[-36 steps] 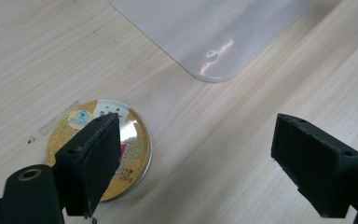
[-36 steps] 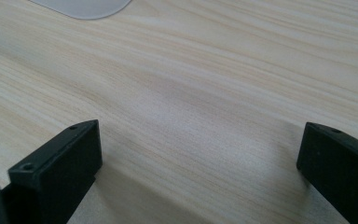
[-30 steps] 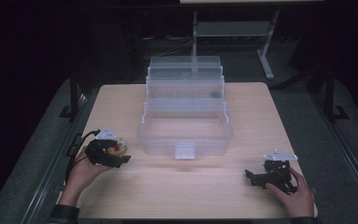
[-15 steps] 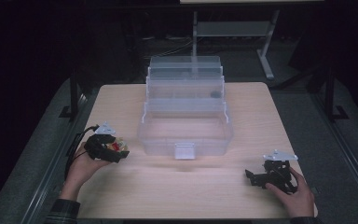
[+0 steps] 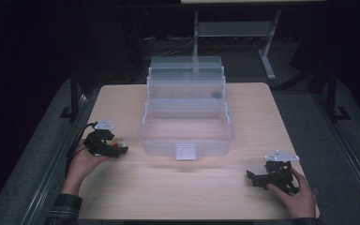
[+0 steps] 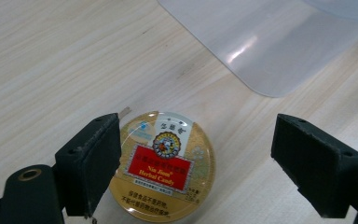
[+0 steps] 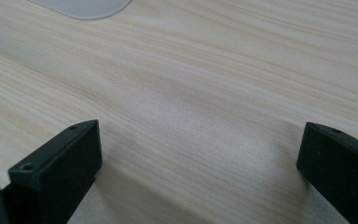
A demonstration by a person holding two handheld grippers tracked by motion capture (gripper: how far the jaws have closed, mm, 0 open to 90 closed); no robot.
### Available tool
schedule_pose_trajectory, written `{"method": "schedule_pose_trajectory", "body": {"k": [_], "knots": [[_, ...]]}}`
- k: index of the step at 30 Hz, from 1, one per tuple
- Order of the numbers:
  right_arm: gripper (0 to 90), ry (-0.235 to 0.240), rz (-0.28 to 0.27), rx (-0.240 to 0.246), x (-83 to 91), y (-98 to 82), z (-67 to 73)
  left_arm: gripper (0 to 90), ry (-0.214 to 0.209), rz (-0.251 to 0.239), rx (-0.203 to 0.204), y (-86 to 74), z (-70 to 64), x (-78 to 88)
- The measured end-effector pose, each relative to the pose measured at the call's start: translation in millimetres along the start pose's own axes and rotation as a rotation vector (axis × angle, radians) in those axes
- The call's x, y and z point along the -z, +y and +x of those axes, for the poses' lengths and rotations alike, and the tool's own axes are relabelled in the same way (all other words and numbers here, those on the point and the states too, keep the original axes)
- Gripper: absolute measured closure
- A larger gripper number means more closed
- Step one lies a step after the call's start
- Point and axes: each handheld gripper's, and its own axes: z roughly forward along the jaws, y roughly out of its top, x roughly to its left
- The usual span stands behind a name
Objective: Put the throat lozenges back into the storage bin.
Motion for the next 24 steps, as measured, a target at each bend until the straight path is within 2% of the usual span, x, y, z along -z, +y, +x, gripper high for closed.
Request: {"method": "schedule_pose_trajectory", "body": {"k": [2, 7, 13, 24], "knots": [[0.0, 0.0, 0.0, 0.0, 0.0, 0.0, 0.0, 15.2, 0.011, 0.018, -0.006, 0.8, 2.0, -2.0], [0.0, 0.0, 0.0, 0.0, 0.0, 0.0, 0.0, 15.1, 0.026, 0.028, -0.002, 3.4, 7.8, -5.2], [0.0, 0.0, 0.0, 0.0, 0.0, 0.0, 0.0, 15.0, 0.019, 0.046, 0.013, 5.4, 14.2, -13.1], [0.0, 0.0, 0.0, 0.0, 0.0, 0.0, 0.0, 14.8, 0.023, 0.096, 0.009, 1.7, 17.8, -25.6]]}}
